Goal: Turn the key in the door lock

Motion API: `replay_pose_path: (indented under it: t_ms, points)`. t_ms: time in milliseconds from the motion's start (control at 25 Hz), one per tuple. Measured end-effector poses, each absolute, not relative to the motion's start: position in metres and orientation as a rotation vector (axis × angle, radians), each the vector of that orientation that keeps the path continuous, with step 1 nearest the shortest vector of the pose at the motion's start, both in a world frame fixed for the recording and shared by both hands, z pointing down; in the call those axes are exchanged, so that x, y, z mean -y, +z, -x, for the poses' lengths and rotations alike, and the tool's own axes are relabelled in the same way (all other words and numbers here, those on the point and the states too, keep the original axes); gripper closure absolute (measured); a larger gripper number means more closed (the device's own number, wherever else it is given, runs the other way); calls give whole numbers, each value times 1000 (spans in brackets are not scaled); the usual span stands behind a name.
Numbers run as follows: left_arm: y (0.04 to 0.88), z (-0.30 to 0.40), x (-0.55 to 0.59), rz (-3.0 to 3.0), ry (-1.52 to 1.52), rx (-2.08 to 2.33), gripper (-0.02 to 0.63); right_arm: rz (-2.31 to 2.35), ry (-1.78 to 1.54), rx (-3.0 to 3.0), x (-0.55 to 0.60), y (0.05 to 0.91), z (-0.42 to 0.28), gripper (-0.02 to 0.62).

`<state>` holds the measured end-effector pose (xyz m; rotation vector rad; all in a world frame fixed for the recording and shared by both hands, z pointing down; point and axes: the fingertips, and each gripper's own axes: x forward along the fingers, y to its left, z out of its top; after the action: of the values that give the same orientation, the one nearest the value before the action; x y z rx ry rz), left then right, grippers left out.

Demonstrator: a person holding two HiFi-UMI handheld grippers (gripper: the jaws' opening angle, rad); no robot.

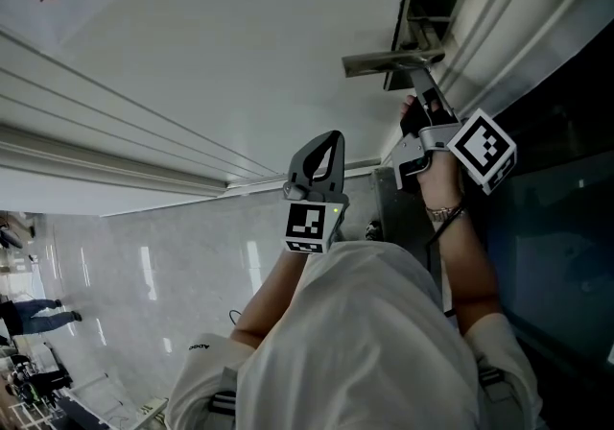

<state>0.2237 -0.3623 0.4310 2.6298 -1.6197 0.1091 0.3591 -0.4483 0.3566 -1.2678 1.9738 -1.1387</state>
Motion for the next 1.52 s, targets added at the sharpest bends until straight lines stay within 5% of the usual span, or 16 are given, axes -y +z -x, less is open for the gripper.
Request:
replay_pose_path:
  t_ms: [1520]
  points:
    - [435,-208,354,-2572,114,1694,598,1238,-1063,-2400,397,409,-312,592]
